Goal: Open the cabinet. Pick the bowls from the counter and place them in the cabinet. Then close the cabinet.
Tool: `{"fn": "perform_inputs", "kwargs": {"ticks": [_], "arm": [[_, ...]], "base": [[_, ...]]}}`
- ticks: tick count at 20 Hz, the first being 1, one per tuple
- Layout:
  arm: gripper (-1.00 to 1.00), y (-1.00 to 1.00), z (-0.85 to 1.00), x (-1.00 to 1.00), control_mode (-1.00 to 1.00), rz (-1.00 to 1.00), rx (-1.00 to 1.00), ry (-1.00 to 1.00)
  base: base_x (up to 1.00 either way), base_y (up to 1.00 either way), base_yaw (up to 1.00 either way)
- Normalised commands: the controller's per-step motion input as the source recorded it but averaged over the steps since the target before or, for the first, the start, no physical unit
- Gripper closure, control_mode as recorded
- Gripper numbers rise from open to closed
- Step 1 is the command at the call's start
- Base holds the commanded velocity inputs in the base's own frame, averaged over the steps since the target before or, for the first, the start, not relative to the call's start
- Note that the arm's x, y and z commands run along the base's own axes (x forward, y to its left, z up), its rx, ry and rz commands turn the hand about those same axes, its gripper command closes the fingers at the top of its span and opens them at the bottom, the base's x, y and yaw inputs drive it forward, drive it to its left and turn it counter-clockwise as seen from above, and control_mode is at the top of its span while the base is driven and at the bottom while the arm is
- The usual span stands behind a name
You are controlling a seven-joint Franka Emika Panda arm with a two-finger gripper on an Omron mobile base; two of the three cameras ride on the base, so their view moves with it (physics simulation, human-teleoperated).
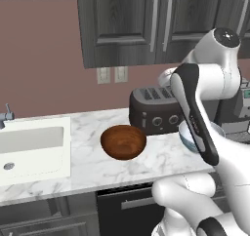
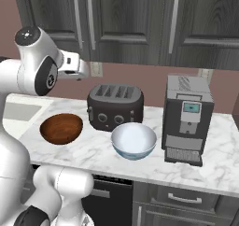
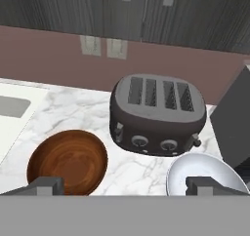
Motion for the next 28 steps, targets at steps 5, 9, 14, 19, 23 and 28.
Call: {"fn": "perform_inputs", "kwargs": {"ticks": [5,9,14,19,23,28], "arm": [[-1.0,-0.02,0.29,0.0,-1.0,0.0,0.0,-0.06],[-1.0,-0.06,0.17,0.0,-1.0,0.0,0.0,-0.05],[-1.0,-0.1,0.1,0.07,-1.0,0.0,0.0,-0.06],[-1.0,-0.08,0.04,0.1,-1.0,0.0,0.0,-0.05],[-1.0,-0.01,0.0,0.14,-1.0,0.0,0.0,-0.02],[-1.0,0.0,0.0,0.23,-1.0,0.0,0.0,-0.01]], "base": [[0.0,0.0,0.0],[0.0,0.0,0.0],[0.0,0.0,0.0],[0.0,0.0,0.0],[0.0,0.0,0.0],[0.0,0.0,0.0]]}}
